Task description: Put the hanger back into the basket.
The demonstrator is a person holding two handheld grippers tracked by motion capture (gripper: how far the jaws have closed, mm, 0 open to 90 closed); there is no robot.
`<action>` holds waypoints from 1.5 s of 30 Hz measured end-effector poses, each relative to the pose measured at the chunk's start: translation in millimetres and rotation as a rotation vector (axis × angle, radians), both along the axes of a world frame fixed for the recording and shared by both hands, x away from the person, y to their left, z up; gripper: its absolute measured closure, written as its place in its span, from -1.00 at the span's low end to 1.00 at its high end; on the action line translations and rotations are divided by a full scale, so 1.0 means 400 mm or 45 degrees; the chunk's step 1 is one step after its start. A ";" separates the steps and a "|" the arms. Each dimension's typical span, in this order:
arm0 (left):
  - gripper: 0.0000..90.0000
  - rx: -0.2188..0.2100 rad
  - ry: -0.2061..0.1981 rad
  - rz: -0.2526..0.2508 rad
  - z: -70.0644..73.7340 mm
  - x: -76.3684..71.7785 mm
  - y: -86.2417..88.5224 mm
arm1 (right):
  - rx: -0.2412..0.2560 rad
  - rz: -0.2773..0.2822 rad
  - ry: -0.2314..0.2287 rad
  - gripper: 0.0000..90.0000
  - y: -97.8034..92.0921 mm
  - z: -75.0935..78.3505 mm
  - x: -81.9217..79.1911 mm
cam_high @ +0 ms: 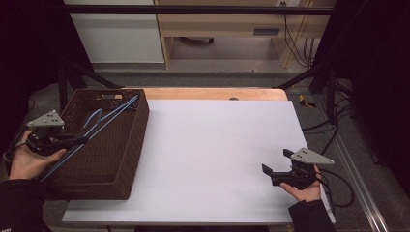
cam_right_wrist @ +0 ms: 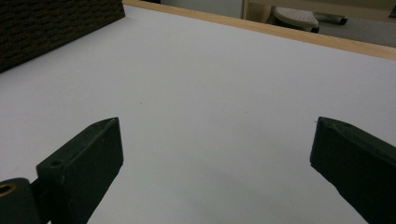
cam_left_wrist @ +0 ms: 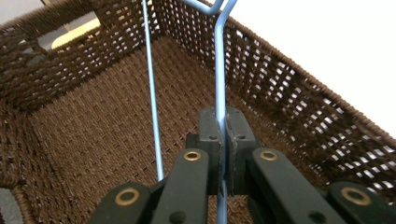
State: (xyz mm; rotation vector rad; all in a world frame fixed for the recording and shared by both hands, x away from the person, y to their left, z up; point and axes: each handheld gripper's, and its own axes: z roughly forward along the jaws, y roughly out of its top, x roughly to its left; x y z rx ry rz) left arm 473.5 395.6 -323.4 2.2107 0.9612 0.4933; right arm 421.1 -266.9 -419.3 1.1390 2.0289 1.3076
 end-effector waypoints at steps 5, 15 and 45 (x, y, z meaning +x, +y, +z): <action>0.94 0.016 0.028 0.005 -0.034 0.019 -0.002 | -0.004 0.003 -0.001 -0.93 0.000 0.000 0.000; 0.94 0.041 0.079 0.050 -0.111 0.042 -0.005 | -0.004 0.004 -0.001 -0.93 0.000 -0.001 0.000; -0.55 -0.301 -0.221 0.088 -0.038 -0.098 -0.140 | 0.033 0.002 -0.012 -0.93 -0.005 0.008 -0.005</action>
